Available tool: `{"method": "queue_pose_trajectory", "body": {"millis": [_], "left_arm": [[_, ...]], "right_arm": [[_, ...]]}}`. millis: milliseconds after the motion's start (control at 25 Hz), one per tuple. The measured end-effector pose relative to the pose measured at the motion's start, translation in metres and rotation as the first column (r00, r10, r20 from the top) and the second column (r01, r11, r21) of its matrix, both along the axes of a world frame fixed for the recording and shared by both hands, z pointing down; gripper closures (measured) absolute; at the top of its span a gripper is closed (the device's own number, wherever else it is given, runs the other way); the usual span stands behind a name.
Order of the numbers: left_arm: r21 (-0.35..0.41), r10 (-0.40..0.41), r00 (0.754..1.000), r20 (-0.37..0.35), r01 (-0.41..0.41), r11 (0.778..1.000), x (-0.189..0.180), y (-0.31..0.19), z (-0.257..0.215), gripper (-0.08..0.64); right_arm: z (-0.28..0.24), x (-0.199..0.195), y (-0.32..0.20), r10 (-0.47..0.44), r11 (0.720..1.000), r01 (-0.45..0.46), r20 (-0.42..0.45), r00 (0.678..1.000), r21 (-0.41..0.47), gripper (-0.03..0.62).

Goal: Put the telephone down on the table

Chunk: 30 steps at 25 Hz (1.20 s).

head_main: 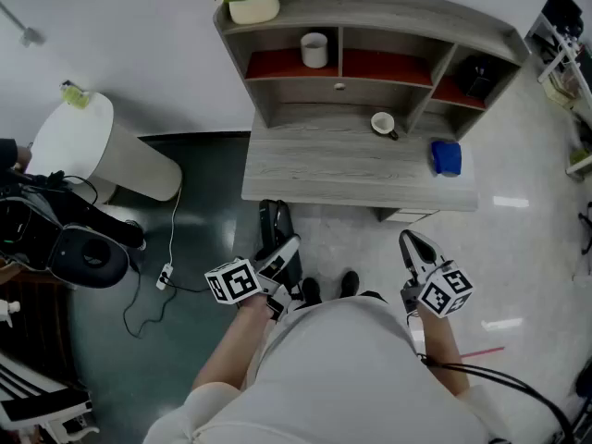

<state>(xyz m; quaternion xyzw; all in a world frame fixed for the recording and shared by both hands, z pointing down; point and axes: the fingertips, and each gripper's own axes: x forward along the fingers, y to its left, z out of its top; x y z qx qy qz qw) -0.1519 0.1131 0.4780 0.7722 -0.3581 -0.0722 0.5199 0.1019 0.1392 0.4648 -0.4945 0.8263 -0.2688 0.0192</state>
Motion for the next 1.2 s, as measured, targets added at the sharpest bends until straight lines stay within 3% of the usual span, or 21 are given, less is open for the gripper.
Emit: {"method": "queue_pose_trajectory", "body": {"millis": [520, 1200], "left_arm": [[0.012, -0.017, 1.0, 0.002, 0.017, 1.0, -0.002, -0.001, -0.001, 0.267], [-0.002, -0.075, 0.997, -0.02, 0.075, 0.997, 0.033, 0.003, -0.004, 0.267]], "right_arm": [[0.001, -0.001, -0.003, -0.009, 1.0, 0.009, 0.017, 1.0, 0.0, 0.575], [0.0, 0.025, -0.004, -0.124, 0.992, 0.123, 0.095, 0.988, 0.018, 0.574]]}}
